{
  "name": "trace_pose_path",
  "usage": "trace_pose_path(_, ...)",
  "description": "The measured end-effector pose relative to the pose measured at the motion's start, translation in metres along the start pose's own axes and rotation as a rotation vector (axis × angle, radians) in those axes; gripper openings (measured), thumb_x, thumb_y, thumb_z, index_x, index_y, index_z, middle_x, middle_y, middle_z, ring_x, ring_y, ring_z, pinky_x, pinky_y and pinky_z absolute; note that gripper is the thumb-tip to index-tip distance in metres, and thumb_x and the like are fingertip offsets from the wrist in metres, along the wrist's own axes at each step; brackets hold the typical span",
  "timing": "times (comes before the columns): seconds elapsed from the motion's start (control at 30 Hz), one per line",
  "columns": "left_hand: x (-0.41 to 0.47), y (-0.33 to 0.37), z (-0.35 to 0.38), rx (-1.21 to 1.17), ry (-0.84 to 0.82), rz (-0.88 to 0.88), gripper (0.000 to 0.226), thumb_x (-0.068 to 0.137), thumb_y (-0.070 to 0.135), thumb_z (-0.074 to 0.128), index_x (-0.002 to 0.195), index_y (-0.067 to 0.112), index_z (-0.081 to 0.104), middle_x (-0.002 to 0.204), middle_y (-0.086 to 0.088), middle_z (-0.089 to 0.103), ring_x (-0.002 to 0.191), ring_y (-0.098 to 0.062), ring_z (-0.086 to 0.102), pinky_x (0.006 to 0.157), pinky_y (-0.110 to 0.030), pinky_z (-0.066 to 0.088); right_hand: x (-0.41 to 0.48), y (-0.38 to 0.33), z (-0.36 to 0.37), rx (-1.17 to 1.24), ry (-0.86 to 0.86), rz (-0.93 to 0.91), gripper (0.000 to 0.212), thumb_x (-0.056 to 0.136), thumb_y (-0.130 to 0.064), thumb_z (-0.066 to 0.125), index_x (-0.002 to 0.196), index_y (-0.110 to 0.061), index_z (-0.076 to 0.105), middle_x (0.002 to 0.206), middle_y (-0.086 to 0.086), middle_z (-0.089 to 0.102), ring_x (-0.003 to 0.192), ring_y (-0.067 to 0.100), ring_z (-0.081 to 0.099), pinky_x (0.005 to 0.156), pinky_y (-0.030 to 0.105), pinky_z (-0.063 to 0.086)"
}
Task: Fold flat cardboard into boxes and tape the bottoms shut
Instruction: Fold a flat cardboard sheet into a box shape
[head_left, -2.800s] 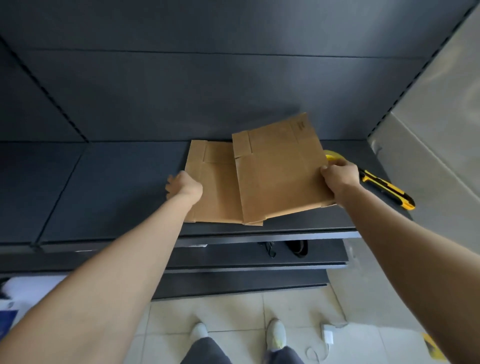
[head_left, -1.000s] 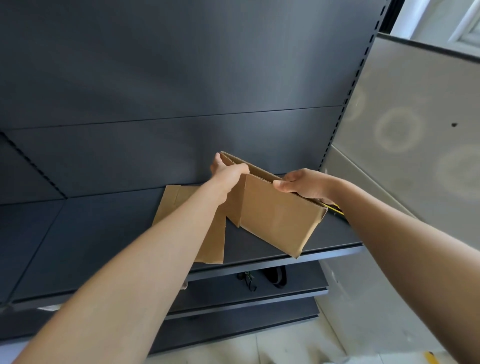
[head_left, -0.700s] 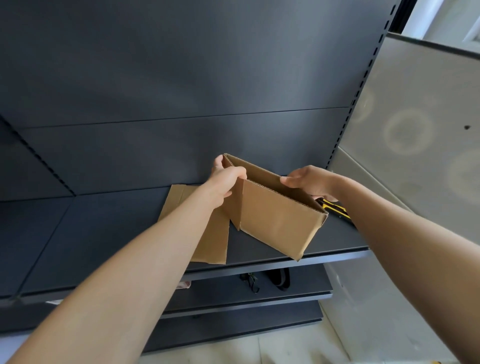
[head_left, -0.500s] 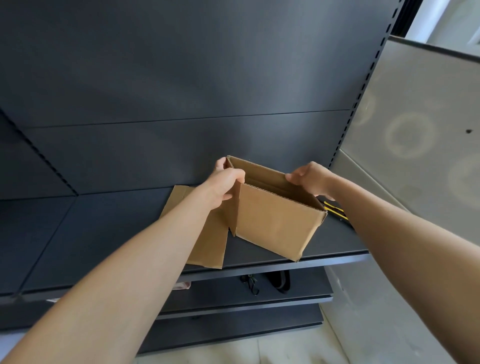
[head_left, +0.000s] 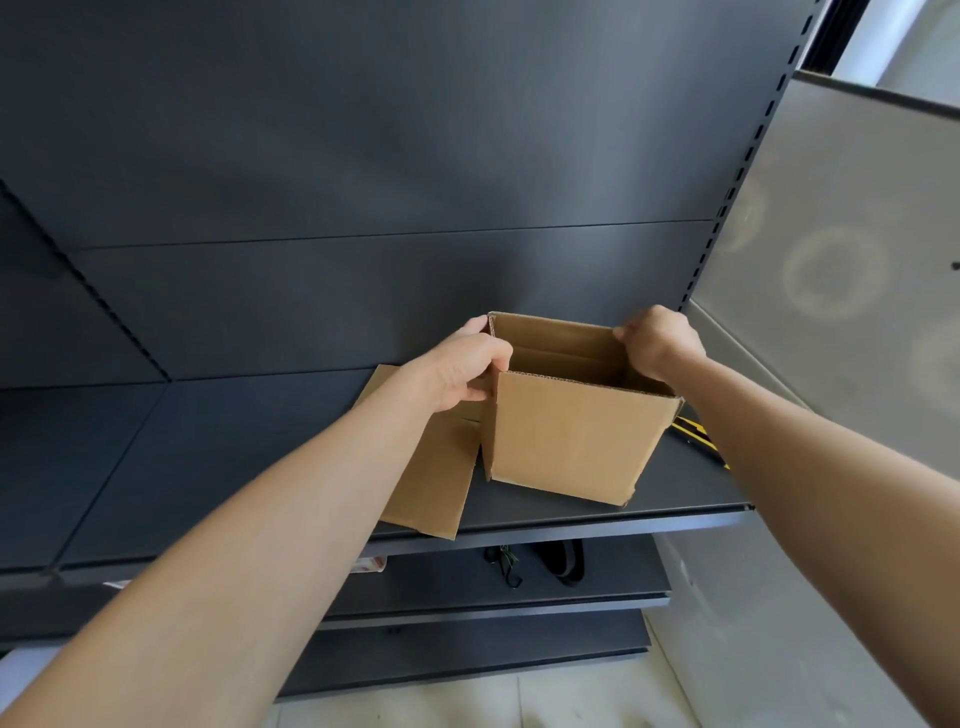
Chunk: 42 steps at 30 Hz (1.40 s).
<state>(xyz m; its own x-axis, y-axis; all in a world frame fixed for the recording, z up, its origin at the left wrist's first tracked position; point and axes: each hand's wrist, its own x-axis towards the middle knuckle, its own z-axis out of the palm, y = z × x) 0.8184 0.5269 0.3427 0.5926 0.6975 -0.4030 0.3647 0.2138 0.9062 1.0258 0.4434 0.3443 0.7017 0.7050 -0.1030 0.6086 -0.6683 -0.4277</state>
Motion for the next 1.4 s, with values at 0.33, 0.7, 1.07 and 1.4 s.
trace_pose_path(0.33, -0.002, -0.009, 0.0, 0.025, 0.028, -0.017, 0.08, 0.08, -0.005, 0.048, 0.149, 0.028, 0.023, 0.137, -0.005, 0.042, 0.118, -0.025, 0.047, 0.085, -0.041, 0.047, 0.002, 0.002, 0.011, -0.003, -0.05, 0.021, 0.035, 0.097, -0.036, 0.051, 0.113, -0.007, 0.063, 0.109, 0.015, 0.061, 0.086, 0.03, 0.053, 0.072, 0.031, 0.042)
trace_pose_path(0.7, -0.007, -0.022, -0.038, 0.025, 0.195, 0.001, 0.079, 0.081, -0.001, 0.051, 0.15, 0.029, 0.024, 0.147, -0.002, 0.037, 0.118, -0.021, 0.045, 0.087, -0.038, 0.046, 0.001, -0.039, 0.027, 0.046, -0.111, 0.043, 0.055, 0.091, -0.056, 0.05, 0.067, -0.007, 0.044, 0.065, 0.008, 0.05, 0.051, 0.023, 0.051, 0.041, 0.024, 0.031)
trace_pose_path(1.07, -0.002, -0.023, -0.033, 0.23, 0.185, 0.018, 0.074, 0.084, 0.002, 0.048, 0.151, 0.027, 0.025, 0.151, -0.002, 0.026, 0.126, -0.026, 0.042, 0.093, -0.04, 0.046, -0.002, -0.036, 0.024, 0.261, -0.259, 0.164, 0.051, 0.091, -0.054, 0.053, 0.086, -0.004, 0.055, 0.079, 0.015, 0.064, 0.053, 0.028, 0.065, 0.039, 0.027, 0.051)
trace_pose_path(1.4, -0.008, -0.031, -0.039, 0.135, 0.064, 0.033, 0.065, 0.092, 0.008, 0.052, 0.147, 0.035, 0.029, 0.146, -0.002, 0.032, 0.09, -0.007, 0.047, 0.075, -0.03, 0.043, -0.005, -0.027, 0.021, 0.381, -0.327, 0.168, 0.054, 0.092, -0.051, 0.052, 0.101, 0.002, 0.061, 0.082, 0.015, 0.067, 0.063, 0.025, 0.065, 0.045, 0.028, 0.052)
